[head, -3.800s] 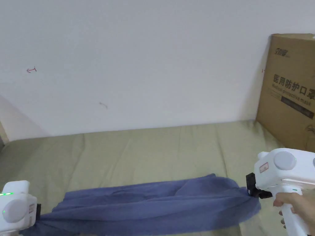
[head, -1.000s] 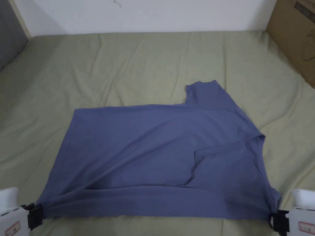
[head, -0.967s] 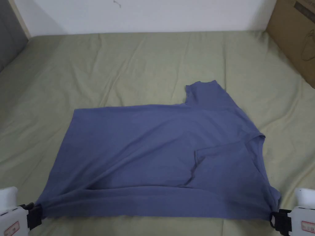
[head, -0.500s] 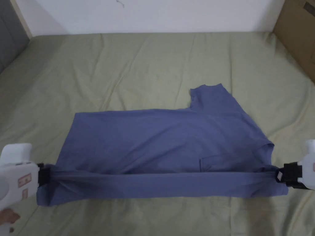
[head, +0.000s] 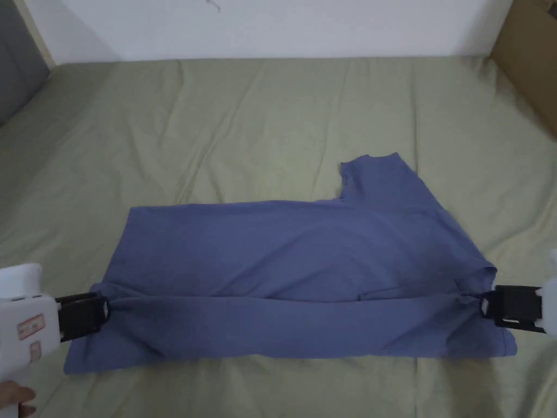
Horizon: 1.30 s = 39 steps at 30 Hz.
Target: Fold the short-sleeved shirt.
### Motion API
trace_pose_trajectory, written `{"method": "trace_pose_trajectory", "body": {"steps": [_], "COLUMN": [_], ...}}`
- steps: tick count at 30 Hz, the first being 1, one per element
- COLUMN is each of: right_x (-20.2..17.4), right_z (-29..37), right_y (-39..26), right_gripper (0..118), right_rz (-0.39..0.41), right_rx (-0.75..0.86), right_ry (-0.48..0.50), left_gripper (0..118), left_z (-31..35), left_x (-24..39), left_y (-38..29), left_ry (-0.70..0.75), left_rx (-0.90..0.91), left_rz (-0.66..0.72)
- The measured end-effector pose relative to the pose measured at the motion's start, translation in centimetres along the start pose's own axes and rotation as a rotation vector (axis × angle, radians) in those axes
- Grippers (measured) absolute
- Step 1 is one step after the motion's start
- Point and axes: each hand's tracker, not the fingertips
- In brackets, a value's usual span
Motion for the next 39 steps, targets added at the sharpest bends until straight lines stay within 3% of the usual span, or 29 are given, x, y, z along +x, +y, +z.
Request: {"method": "trace_pose_trajectory", "body": {"steps": [1,3,5,9,10,11,12,13,14,15,17,19,20,23,25,26,27,30,35,36,37,38,39], "right_x": [-0.2,-0.3,-0.5,-0.7,-0.7,-0.5,-0.4,-0.3,-0.3,-0.2,-0.1,0.1,0.1,0.7,1.0,1.1,0.9,0.8,1.2,1.5,1.8,2.1,2.3], "right_z": [0.9,2.1,2.6,2.7,2.7,2.5,2.5,2.5,2.5,2.4,2.5,2.3,2.1,1.3,0.8,0.6,0.6,0.2,-0.7,-1.6,-2.9,-4.6,-6.6], "right_y": [-0.9,-3.5,-5.8,-8.4,-8.7,-8.7,-8.8,-8.8,-8.8,-8.8,-8.9,-9.1,-9.3,-9.8,-9.9,-9.7,-9.4,-7.5,-3.1,-2.4,-1.8,-1.3,-1.2], "right_gripper": [52,6,2,2,2,2,2,2,2,2,2,2,2,2,2,2,2,2,2,7,26,59,84], "right_rz": [0.005,0.000,-0.047,-0.057,-0.069,-0.078,-0.082,-0.090,-0.096,-0.098,-0.103,-0.107,-0.108,-0.131,-0.155,-0.161,-0.153,-0.103,-0.082,-0.086,-0.088,-0.085,-0.073], "right_rx": [0.020,0.011,-0.023,-0.043,-0.047,-0.053,-0.054,-0.056,-0.058,-0.058,-0.060,-0.067,-0.075,-0.098,-0.110,-0.115,-0.118,-0.086,-0.002,-0.005,-0.008,-0.038,-0.113], "right_ry": [-0.006,-0.002,0.062,0.066,0.065,0.065,0.068,0.065,0.064,0.067,0.067,0.069,0.068,0.066,0.072,0.082,0.093,0.063,0.043,0.045,0.045,0.040,0.023], "left_gripper": [61,0,0,0,6,25,62,86,103,110,108,91,91,85,41,11,7,7,7,7,7,7,7], "left_z": [1.1,2.8,3.9,3.8,2.9,2.6,2.1,1.2,0.2,-0.9,-3.2,-5.6,-6.7,-5.6,-4.8,-3.9,-4.0,-4.3,-3.3,-3.3,-3.2,-3.0,-3.0], "left_x": [-0.1,0.0,0.2,0.3,-0.6,-0.8,-1.0,-1.2,-1.2,-1.1,-1.2,-1.1,-1.1,-0.3,0.1,0.1,0.4,1.1,0.9,0.7,0.5,0.2,0.2], "left_y": [-1.0,-3.4,-5.5,-7.3,-7.0,-6.6,-5.9,-5.4,-4.9,-4.4,-4.0,-4.2,-4.6,-4.8,-4.4,-4.2,-3.7,-3.2,-2.9,-2.9,-2.9,-3.0,-3.1], "left_ry": [-0.016,0.004,0.015,0.007,0.007,0.008,0.005,0.000,0.004,0.034,0.063,0.103,0.086,0.119,0.146,0.110,0.103,0.122,0.107,0.099,0.092,0.085,0.082], "left_rx": [0.013,0.036,0.032,0.004,0.004,0.004,0.000,-0.003,-0.005,-0.026,-0.058,-0.164,-0.214,-0.143,-0.087,-0.086,-0.100,-0.122,-0.115,-0.119,-0.119,-0.118,-0.120], "left_rz": [0.006,0.018,0.013,-0.007,-0.010,-0.004,0.004,0.016,0.022,0.015,-0.003,-0.021,-0.027,-0.019,-0.073,-0.074,-0.050,-0.129,-0.130,-0.120,-0.108,-0.100,-0.095]}}
